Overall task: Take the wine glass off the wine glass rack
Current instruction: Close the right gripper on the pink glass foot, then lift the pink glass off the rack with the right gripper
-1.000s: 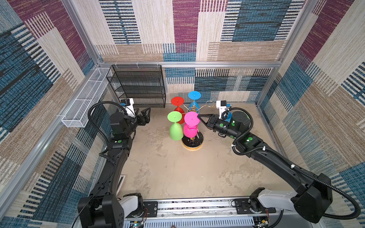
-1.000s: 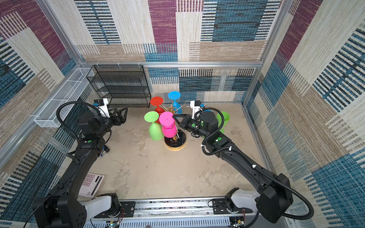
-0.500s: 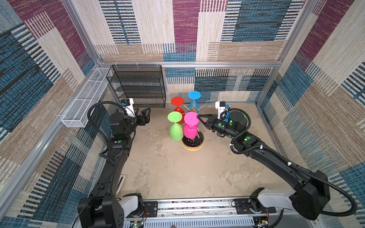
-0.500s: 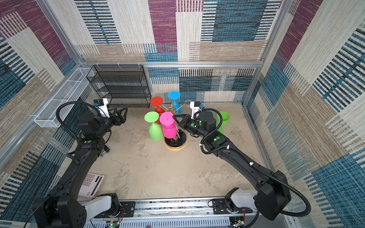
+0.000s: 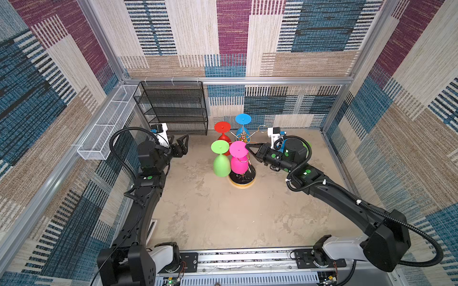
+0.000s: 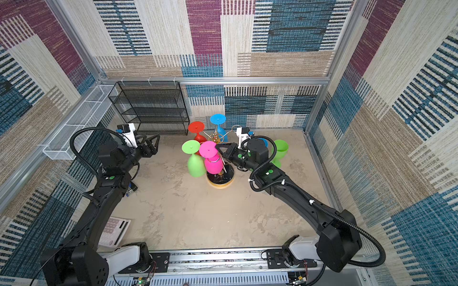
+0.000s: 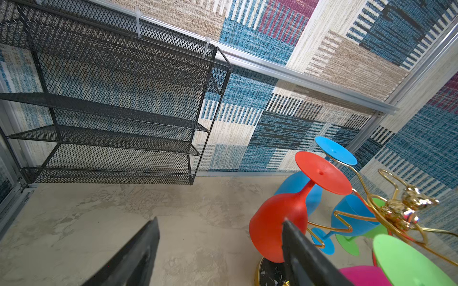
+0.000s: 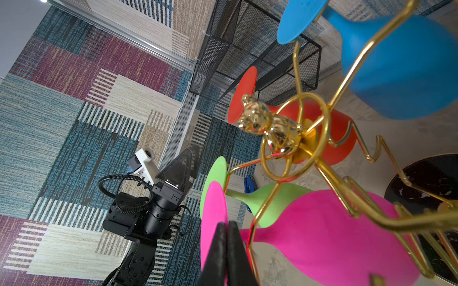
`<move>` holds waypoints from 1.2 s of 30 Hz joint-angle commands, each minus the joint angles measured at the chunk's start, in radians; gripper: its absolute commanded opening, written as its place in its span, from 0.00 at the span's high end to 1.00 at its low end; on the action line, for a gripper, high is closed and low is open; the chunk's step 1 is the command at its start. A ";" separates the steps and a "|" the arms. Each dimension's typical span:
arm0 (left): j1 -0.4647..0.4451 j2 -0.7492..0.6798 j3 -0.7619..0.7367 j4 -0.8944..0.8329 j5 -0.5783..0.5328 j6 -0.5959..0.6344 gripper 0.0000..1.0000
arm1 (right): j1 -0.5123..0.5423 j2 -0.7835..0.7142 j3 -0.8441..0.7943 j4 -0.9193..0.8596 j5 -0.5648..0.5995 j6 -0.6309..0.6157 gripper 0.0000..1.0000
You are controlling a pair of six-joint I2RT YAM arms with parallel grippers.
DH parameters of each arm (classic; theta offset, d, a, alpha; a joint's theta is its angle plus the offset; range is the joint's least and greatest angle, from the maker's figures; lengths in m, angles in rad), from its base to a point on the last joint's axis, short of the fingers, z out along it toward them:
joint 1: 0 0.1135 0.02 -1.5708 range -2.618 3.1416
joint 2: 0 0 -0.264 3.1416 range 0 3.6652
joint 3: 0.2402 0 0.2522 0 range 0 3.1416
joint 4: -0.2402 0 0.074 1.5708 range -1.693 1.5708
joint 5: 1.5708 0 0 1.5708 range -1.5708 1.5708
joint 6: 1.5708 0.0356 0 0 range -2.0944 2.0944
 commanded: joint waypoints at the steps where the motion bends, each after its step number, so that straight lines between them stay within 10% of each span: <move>1: 0.002 -0.004 -0.001 0.026 0.002 0.001 0.20 | 0.000 -0.001 0.012 0.033 -0.025 -0.016 1.00; 36: 0.002 -0.002 -0.002 0.031 0.004 -0.005 0.20 | 0.067 -0.024 0.071 -0.152 -0.074 -0.206 1.00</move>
